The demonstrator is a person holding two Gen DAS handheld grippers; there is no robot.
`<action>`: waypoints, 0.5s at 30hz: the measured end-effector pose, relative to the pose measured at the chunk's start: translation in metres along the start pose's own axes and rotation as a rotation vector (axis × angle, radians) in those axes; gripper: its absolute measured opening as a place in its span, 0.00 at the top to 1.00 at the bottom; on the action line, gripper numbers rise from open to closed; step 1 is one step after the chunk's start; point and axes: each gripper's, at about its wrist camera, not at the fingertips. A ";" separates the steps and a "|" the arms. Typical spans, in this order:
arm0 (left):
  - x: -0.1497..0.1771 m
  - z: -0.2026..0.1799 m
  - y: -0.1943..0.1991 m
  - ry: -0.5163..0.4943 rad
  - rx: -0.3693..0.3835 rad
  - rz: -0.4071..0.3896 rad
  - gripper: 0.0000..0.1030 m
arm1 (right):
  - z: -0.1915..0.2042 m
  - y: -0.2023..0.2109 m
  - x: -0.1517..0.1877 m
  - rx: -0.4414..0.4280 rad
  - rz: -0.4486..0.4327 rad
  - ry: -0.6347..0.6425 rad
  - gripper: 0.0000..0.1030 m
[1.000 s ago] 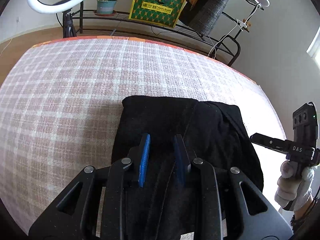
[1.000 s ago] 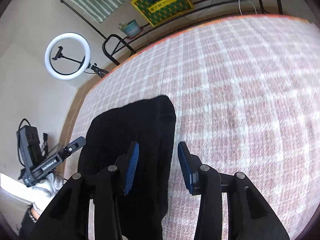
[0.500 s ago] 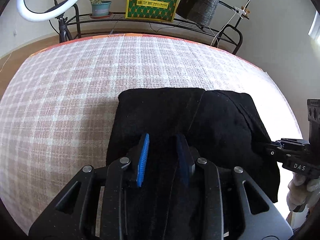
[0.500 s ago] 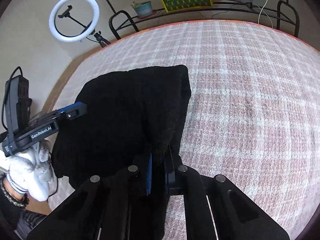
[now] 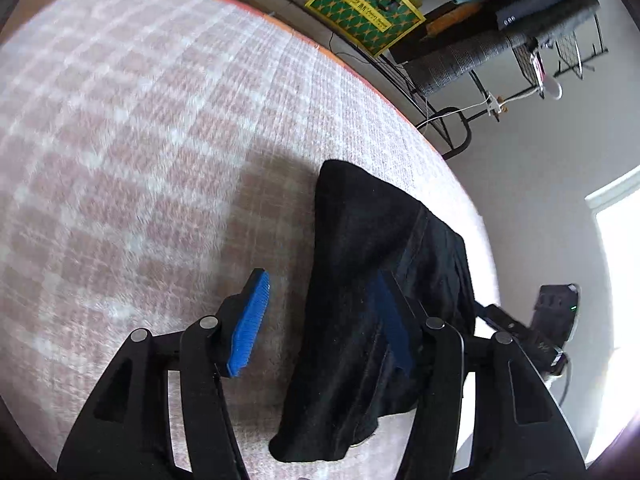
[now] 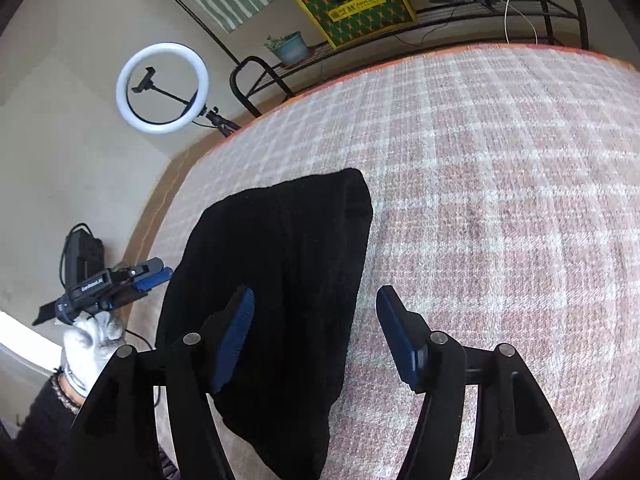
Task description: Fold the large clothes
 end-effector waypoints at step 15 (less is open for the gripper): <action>-0.004 0.015 -0.039 0.068 0.146 0.052 0.43 | -0.027 -0.047 -0.001 -0.169 0.091 -0.189 0.37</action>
Point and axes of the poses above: each gripper's, at about its wrist camera, not at the fingertips, and y roughly against the way its jaws point, z to its left, x to its underside, and after that the axes turned 14 degrees about -y, right-handed
